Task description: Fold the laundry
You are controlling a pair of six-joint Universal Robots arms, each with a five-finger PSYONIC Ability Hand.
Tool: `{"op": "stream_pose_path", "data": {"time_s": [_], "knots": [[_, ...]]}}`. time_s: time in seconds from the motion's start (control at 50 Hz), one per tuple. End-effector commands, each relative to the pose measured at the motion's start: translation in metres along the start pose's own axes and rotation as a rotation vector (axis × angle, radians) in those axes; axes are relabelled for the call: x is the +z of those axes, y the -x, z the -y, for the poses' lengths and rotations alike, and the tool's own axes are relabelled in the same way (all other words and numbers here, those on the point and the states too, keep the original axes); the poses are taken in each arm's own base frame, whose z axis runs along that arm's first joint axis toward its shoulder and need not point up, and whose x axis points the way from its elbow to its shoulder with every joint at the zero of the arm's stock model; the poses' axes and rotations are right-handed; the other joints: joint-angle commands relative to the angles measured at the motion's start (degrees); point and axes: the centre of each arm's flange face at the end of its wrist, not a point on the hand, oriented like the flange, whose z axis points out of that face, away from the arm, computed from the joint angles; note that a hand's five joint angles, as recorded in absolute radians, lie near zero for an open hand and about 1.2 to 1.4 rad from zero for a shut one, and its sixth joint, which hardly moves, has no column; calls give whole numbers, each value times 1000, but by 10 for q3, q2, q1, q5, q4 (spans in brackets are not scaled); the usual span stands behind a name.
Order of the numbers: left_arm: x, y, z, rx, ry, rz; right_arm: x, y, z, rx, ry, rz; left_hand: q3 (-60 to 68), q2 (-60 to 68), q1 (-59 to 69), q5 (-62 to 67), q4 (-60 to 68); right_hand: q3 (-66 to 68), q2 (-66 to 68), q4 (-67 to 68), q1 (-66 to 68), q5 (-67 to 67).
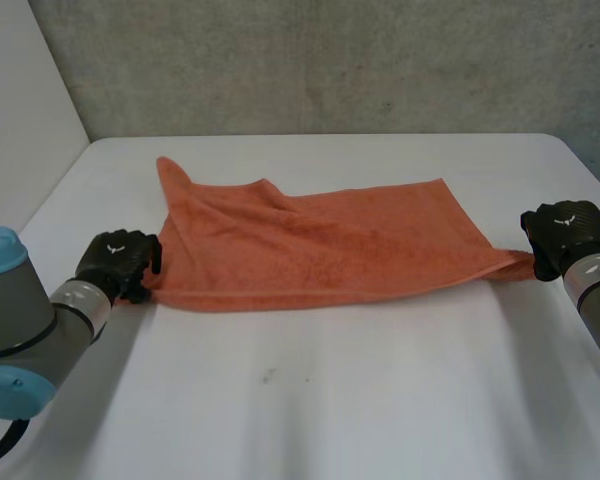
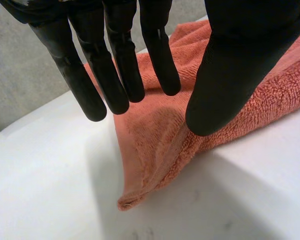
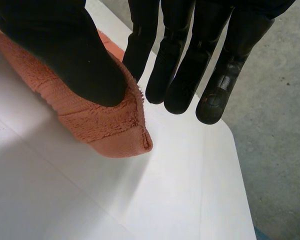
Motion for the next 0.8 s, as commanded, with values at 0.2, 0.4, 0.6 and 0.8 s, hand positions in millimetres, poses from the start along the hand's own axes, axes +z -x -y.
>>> {"op": "stream_pose_path", "data": {"time_s": [0.2,0.4,0.6,0.8], "knots": [[-16,-7,-3,-9,32,-25,0,0,-1,-1,5,2,2,4,3,3,3,120,123,116,236,129],[-12,-9,-10,-10,44,-31,1,2,-3,-2,11,7,5,8,6,6,6,120,123,116,236,129],[6,-6,-17,-9,46,-25,3,2,-4,-2,11,7,34,36,35,34,35,120,123,116,236,129],[21,2,-10,3,-14,11,3,0,-2,0,7,2,342,344,342,342,342,120,123,116,236,129]]}}
